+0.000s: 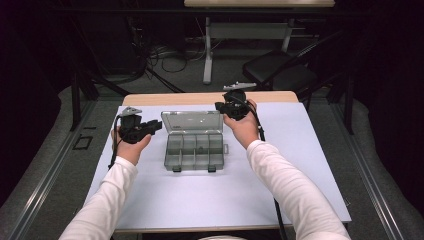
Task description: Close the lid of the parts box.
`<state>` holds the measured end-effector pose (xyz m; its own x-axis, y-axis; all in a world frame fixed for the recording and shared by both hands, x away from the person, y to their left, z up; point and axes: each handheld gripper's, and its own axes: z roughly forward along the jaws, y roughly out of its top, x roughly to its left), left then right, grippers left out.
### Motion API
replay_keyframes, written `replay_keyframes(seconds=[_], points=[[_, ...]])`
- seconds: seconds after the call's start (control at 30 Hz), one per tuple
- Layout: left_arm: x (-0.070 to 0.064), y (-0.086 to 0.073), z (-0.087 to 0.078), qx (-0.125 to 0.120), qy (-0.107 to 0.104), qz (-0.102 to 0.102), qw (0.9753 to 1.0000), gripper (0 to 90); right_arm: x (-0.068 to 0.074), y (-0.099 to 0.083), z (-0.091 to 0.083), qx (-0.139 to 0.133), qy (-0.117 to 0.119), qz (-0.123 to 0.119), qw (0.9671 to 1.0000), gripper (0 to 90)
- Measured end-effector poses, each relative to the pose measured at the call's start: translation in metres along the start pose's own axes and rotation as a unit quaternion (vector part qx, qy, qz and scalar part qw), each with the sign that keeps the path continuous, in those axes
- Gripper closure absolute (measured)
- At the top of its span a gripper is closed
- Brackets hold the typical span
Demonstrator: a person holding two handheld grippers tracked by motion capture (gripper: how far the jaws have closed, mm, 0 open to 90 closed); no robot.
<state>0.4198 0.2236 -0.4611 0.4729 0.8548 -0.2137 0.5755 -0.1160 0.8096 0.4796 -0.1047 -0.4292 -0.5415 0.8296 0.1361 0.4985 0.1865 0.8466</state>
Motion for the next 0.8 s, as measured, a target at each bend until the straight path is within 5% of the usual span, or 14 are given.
replay_keyframes(seconds=[0.3, 0.8], points=[[-0.013, -0.006, -0.003, 0.017, -0.025, 0.003, 0.9996, 88.9, 0.003, -0.008, -0.002, 0.010, 0.017, 0.001, 0.9998, 90.0], [-0.022, -0.015, 0.000, 0.024, -0.047, 0.004, 0.9986, 90.0, 0.007, -0.027, -0.010, 0.030, 0.043, -0.001, 0.9986, 90.0]])
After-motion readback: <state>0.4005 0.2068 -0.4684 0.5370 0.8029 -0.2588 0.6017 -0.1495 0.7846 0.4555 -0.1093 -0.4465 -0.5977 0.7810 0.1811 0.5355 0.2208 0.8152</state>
